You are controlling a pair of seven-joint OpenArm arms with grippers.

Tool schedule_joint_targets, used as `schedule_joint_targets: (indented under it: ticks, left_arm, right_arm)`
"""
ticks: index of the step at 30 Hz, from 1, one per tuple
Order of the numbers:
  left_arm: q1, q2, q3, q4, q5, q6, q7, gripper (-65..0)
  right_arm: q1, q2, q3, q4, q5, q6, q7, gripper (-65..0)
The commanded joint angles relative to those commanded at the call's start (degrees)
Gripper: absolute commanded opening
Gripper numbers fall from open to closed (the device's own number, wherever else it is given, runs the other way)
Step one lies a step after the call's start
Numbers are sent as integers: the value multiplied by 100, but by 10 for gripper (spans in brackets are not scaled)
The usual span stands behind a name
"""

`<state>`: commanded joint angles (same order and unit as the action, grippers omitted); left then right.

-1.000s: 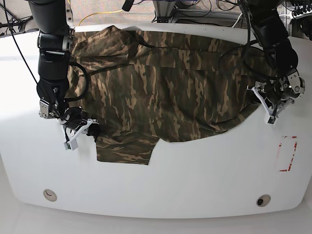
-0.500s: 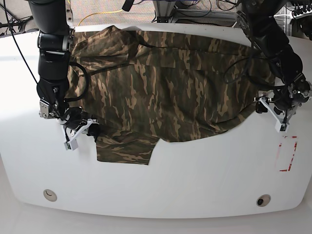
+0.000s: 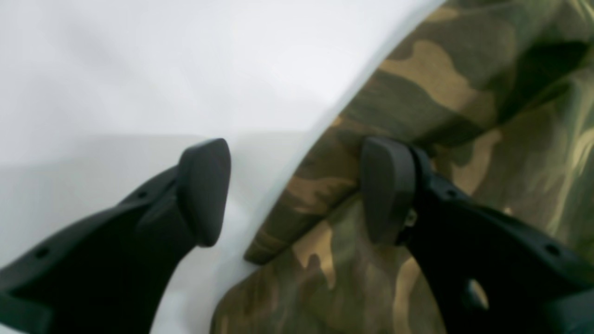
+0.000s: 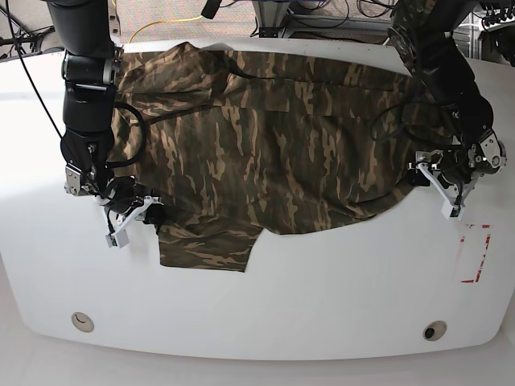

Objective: Fold the T-shirt properly
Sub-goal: 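Pull the shirt edge with the left gripper outward, spreading the shirt flat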

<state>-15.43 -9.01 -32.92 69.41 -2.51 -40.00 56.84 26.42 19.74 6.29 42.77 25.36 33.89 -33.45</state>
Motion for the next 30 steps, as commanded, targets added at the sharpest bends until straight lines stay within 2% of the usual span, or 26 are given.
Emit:
schedule_joint_targets:
  ticks: [3,5,6,14,23,26,30]
  left_arm:
    - [26,0,18,-26,0,0,-79,-525]
    - [26,0,18,-44,26,0,-202,-617]
    - [18,-9,18,-53,35,0,-273,-635]
    - [-123,-62,88,9,35,0,-325,-643]
    - [-659,-527,703,229,26,0,-334,-646]
    - [-888,-563,818,88,26,0,-343,-646]
    - [-1073,-677,1037,0,35,0,-580,-646]
  right_arm:
    - [0,0,0,0,0,0,0,-552]
    - [0,0,0,0,0,0,0,-553]
    - [0,0,0,0,0,0,0,-553]
    - [0,0,9,0,0,0,0,-553]
    - [-9,0,9,0,0,0,0,-553]
    - [-53,0,9,0,0,9,0,-553]
    - [-114,0,9,114,0,9,0,-553]
